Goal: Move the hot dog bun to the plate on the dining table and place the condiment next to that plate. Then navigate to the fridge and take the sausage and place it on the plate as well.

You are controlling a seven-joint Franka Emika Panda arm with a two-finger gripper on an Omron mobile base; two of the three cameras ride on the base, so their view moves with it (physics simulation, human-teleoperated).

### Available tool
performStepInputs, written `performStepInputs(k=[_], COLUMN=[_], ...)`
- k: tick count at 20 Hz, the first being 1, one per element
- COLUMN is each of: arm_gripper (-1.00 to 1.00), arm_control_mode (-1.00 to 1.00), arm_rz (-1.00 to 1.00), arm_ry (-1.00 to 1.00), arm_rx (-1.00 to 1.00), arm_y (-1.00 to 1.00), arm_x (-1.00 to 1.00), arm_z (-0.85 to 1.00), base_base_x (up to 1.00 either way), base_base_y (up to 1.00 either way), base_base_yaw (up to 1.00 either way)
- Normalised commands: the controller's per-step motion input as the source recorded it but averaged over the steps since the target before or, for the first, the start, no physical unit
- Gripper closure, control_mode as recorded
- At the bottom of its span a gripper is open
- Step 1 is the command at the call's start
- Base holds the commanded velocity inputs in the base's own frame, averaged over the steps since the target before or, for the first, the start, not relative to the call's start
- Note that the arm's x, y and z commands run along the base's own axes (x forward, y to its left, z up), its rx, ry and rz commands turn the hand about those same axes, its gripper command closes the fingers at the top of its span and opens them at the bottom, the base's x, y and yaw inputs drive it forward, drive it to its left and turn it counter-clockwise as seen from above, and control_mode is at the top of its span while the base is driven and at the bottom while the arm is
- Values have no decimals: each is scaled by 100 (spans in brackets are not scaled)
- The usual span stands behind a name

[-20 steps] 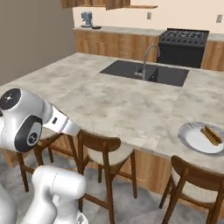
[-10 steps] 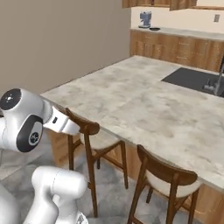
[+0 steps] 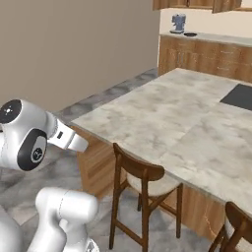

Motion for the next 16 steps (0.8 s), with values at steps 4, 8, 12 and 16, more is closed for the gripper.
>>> performStepInputs(k=[4, 8, 12, 16], arm_gripper=[-100, -100, -100, -100], arm_control_mode=[100, 100, 100, 100], arm_rz=[0, 0, 0, 0], arm_ry=[0, 0, 0, 0], arm_rx=[0, 0, 0, 0], arm_y=[0, 0, 0, 0], arm_x=[0, 0, 0, 0], arm_z=[0, 0, 0, 0], base_base_x=[87, 95, 100, 100], base_base_y=[100, 100, 100, 100], base_base_yaw=[-5, -16, -21, -24])
